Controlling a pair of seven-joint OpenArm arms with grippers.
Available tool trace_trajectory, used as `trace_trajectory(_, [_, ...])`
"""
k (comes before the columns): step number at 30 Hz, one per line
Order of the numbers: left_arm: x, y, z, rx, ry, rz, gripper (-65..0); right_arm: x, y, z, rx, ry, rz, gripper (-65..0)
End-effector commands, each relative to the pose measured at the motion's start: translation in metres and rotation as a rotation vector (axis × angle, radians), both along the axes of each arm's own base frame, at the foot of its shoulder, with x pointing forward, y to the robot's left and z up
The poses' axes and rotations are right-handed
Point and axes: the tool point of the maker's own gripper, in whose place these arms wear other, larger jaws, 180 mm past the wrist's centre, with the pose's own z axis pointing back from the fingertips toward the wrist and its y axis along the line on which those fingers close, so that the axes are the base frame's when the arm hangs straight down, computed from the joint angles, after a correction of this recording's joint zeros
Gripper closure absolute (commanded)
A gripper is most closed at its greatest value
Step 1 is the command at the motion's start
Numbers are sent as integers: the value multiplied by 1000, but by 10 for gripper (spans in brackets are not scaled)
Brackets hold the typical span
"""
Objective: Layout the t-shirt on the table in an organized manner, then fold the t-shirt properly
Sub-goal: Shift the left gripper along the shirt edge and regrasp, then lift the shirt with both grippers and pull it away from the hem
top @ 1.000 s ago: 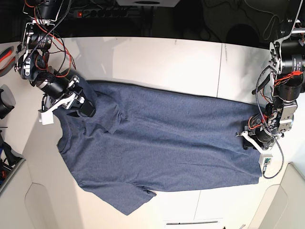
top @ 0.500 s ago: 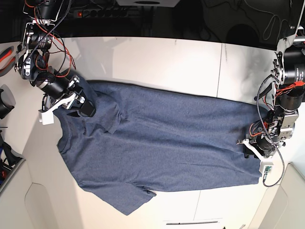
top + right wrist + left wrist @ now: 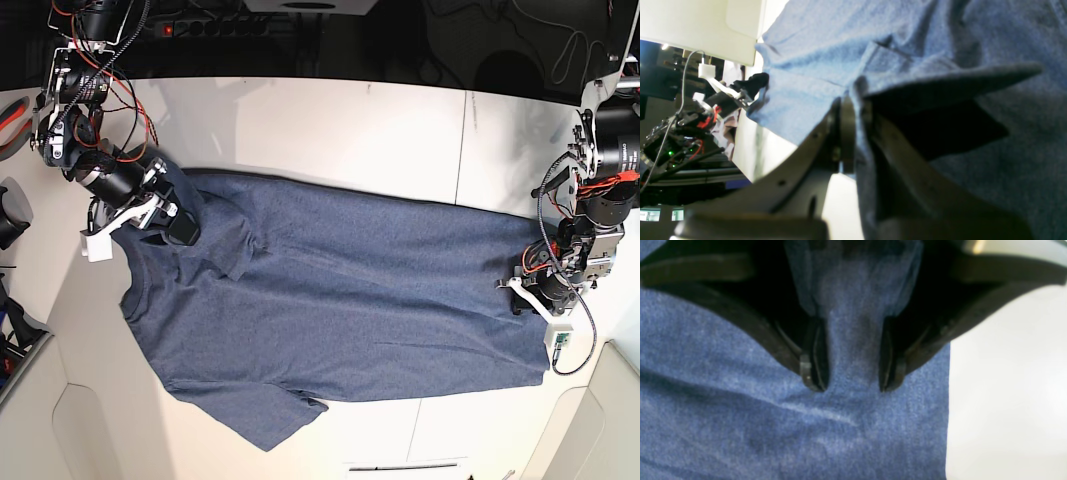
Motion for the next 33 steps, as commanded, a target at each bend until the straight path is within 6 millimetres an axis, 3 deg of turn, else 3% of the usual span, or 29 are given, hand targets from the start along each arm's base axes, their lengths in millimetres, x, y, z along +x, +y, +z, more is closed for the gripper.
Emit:
trace_trajectory(1, [17, 4, 22, 2, -64, -5, -282, 9, -3, 15, 2, -60, 0, 0])
trace_trajectory(2, [17, 3, 22, 0, -67, -7, -263, 10, -3, 15, 3, -63, -2, 0])
trace_trajectory(8, [21, 2, 28, -1, -105, -11, -9, 10, -3, 15, 3, -63, -3, 0])
trace_trajectory(9, [22, 2, 30, 0, -109, -13, 0, 10, -3, 15, 3, -63, -3, 0])
trace_trajectory(24, [37, -3, 54, 10, -191, -35, 0, 10, -3, 15, 3, -64, -5, 0])
trace_trajectory(33, [9, -8, 57, 52, -227, -99, 0, 12, -2, 22, 24, -82, -9, 0])
